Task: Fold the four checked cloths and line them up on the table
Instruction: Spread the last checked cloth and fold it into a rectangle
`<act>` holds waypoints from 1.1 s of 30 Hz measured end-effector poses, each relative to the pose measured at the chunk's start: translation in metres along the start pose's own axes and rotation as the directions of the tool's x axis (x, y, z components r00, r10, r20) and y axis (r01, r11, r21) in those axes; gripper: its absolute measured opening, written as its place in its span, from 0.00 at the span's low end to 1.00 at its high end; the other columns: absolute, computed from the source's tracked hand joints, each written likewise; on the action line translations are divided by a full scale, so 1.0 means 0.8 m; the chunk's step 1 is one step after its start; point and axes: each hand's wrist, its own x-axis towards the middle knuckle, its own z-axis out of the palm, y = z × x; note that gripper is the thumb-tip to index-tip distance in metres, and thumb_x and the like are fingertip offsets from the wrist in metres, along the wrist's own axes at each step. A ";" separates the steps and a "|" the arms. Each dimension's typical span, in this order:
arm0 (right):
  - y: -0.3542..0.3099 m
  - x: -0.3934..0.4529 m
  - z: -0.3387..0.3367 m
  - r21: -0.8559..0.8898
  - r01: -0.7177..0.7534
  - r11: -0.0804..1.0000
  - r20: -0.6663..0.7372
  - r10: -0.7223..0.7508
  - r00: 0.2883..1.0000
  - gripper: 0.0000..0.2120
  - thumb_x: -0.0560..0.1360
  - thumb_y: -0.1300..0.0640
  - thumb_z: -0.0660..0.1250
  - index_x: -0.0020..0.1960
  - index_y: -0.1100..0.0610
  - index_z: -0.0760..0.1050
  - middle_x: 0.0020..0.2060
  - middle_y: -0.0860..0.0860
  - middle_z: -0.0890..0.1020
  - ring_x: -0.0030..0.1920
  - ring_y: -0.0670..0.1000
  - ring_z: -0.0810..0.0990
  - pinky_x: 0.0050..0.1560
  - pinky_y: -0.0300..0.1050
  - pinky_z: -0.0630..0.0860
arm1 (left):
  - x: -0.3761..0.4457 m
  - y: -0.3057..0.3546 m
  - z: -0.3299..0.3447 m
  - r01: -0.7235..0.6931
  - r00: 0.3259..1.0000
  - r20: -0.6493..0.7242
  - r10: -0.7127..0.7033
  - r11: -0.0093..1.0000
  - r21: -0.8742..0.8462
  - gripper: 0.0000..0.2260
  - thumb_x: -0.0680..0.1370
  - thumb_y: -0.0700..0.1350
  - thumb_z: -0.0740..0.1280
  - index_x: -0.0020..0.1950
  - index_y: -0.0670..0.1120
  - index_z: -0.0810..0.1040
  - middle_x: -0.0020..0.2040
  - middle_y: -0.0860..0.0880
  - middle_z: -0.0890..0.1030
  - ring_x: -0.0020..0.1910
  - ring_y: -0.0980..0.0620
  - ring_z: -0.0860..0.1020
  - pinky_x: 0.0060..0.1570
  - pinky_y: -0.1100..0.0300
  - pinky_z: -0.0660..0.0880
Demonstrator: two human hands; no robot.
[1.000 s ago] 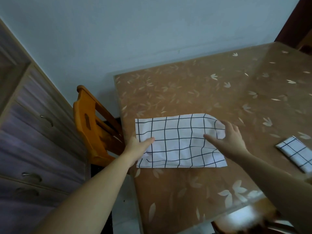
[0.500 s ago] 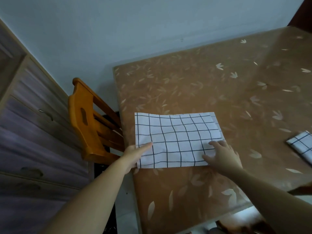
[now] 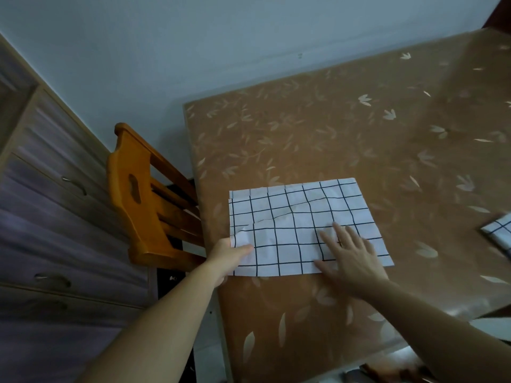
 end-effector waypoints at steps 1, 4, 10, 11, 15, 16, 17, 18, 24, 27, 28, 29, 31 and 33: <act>-0.004 0.000 0.007 -0.005 0.005 1.000 0.022 -0.005 1.000 0.37 0.72 0.28 0.40 0.77 0.41 0.41 0.79 0.50 0.45 0.78 0.55 0.44 0.75 0.55 0.48 | 0.002 -0.002 0.002 -0.004 1.000 -0.022 0.004 1.000 -0.007 0.08 0.77 0.46 0.70 0.56 0.49 0.80 0.49 0.51 0.83 0.50 0.50 0.80 0.53 0.54 0.77; -0.011 0.004 0.024 0.006 -0.034 0.999 0.037 0.034 0.999 0.38 0.71 0.29 0.35 0.77 0.44 0.37 0.78 0.51 0.42 0.78 0.56 0.39 0.76 0.57 0.44 | 0.005 -0.005 0.001 -0.021 0.996 -0.085 0.017 0.999 -0.045 0.09 0.77 0.44 0.69 0.56 0.46 0.81 0.50 0.49 0.83 0.48 0.50 0.81 0.48 0.56 0.77; -0.012 0.013 0.027 0.014 -0.062 0.998 0.040 0.061 0.997 0.35 0.78 0.34 0.44 0.78 0.47 0.35 0.78 0.53 0.39 0.77 0.58 0.38 0.76 0.58 0.42 | 0.001 -0.008 -0.004 -0.059 0.987 -0.148 0.054 0.998 -0.033 0.16 0.76 0.45 0.71 0.62 0.48 0.73 0.51 0.51 0.77 0.44 0.56 0.76 0.38 0.64 0.73; -0.012 0.014 0.027 0.014 -0.062 0.998 0.032 0.062 0.998 0.35 0.78 0.34 0.44 0.78 0.47 0.36 0.78 0.53 0.40 0.77 0.58 0.38 0.76 0.58 0.43 | 0.000 -0.009 -0.004 -0.061 0.986 -0.158 0.056 0.998 -0.027 0.18 0.76 0.45 0.71 0.64 0.48 0.72 0.51 0.51 0.77 0.43 0.57 0.76 0.36 0.65 0.73; -0.011 0.015 0.028 0.004 -0.059 0.998 0.023 0.059 0.998 0.34 0.78 0.34 0.44 0.78 0.46 0.37 0.78 0.53 0.41 0.77 0.57 0.40 0.76 0.58 0.44 | -0.001 -0.013 -0.007 -0.076 0.978 -0.189 0.086 0.995 0.058 0.22 0.75 0.42 0.72 0.67 0.50 0.69 0.54 0.50 0.76 0.47 0.53 0.76 0.41 0.62 0.74; -0.011 0.014 0.027 -0.002 -0.056 0.998 0.023 0.056 0.998 0.34 0.78 0.34 0.45 0.78 0.46 0.37 0.78 0.52 0.42 0.77 0.57 0.40 0.76 0.58 0.45 | -0.001 -0.016 -0.009 -0.082 0.978 -0.184 0.095 0.994 0.078 0.24 0.75 0.42 0.72 0.68 0.50 0.67 0.57 0.49 0.78 0.49 0.51 0.77 0.43 0.60 0.76; -0.011 0.014 0.027 -0.008 -0.053 0.999 0.021 0.053 0.998 0.34 0.78 0.34 0.45 0.78 0.46 0.37 0.78 0.52 0.42 0.77 0.57 0.40 0.76 0.57 0.45 | -0.001 -0.018 -0.010 -0.091 0.980 -0.169 0.107 0.991 0.101 0.25 0.75 0.43 0.72 0.68 0.51 0.66 0.58 0.47 0.79 0.50 0.50 0.79 0.45 0.58 0.78; -0.012 0.013 0.026 -0.013 -0.050 0.999 0.019 0.050 0.999 0.34 0.78 0.34 0.45 0.78 0.46 0.37 0.78 0.52 0.42 0.77 0.57 0.40 0.76 0.57 0.45 | 0.000 -0.021 -0.010 -0.103 0.981 -0.150 0.123 0.986 0.134 0.26 0.75 0.43 0.72 0.69 0.52 0.65 0.58 0.46 0.80 0.50 0.49 0.80 0.46 0.57 0.79; -0.014 0.011 0.023 -0.026 -0.046 0.999 0.027 0.046 0.999 0.35 0.78 0.34 0.46 0.78 0.46 0.38 0.78 0.52 0.42 0.78 0.57 0.40 0.76 0.58 0.45 | -0.007 -0.022 -0.010 -0.205 0.945 -0.114 0.307 0.826 0.525 0.26 0.76 0.47 0.69 0.72 0.53 0.64 0.52 0.44 0.79 0.44 0.50 0.76 0.39 0.60 0.73; -0.014 0.012 0.022 -0.015 -0.054 0.998 0.032 0.054 0.998 0.35 0.77 0.34 0.46 0.78 0.46 0.39 0.78 0.52 0.43 0.78 0.56 0.41 0.75 0.58 0.45 | -0.016 -0.017 -0.001 -0.279 0.840 -0.070 0.538 0.539 0.794 0.23 0.77 0.50 0.67 0.70 0.55 0.65 0.61 0.50 0.75 0.58 0.50 0.73 0.53 0.55 0.74; -0.015 0.013 0.022 -0.013 -0.057 0.998 0.033 0.057 0.998 0.35 0.77 0.34 0.46 0.78 0.46 0.40 0.78 0.52 0.44 0.78 0.56 0.41 0.75 0.58 0.45 | -0.018 -0.017 0.006 -0.340 0.796 0.000 0.605 0.448 0.827 0.21 0.78 0.51 0.66 0.70 0.55 0.66 0.62 0.51 0.73 0.61 0.50 0.71 0.59 0.55 0.72; -0.015 0.013 0.022 -0.011 -0.059 0.998 0.036 0.059 0.998 0.34 0.77 0.33 0.46 0.78 0.45 0.40 0.78 0.52 0.44 0.78 0.56 0.41 0.75 0.58 0.45 | -0.021 -0.016 0.016 -0.412 0.764 0.092 0.639 0.374 0.831 0.19 0.78 0.51 0.64 0.70 0.55 0.68 0.63 0.52 0.72 0.63 0.51 0.69 0.62 0.54 0.69; -0.015 0.013 0.022 0.003 -0.056 0.998 0.034 0.056 0.998 0.34 0.77 0.33 0.47 0.78 0.45 0.40 0.78 0.52 0.44 0.78 0.56 0.41 0.75 0.59 0.45 | -0.025 -0.016 0.038 -0.524 0.736 0.256 0.626 0.290 0.801 0.18 0.80 0.52 0.60 0.71 0.56 0.68 0.67 0.52 0.70 0.68 0.50 0.66 0.68 0.52 0.62; -0.016 0.012 0.020 0.023 -0.059 0.998 0.019 0.058 0.998 0.34 0.77 0.33 0.47 0.78 0.45 0.41 0.78 0.51 0.44 0.78 0.56 0.41 0.75 0.59 0.45 | -0.027 -0.019 0.059 -0.549 0.750 0.326 0.575 0.267 0.792 0.19 0.82 0.53 0.57 0.74 0.57 0.65 0.74 0.51 0.64 0.74 0.47 0.58 0.73 0.48 0.54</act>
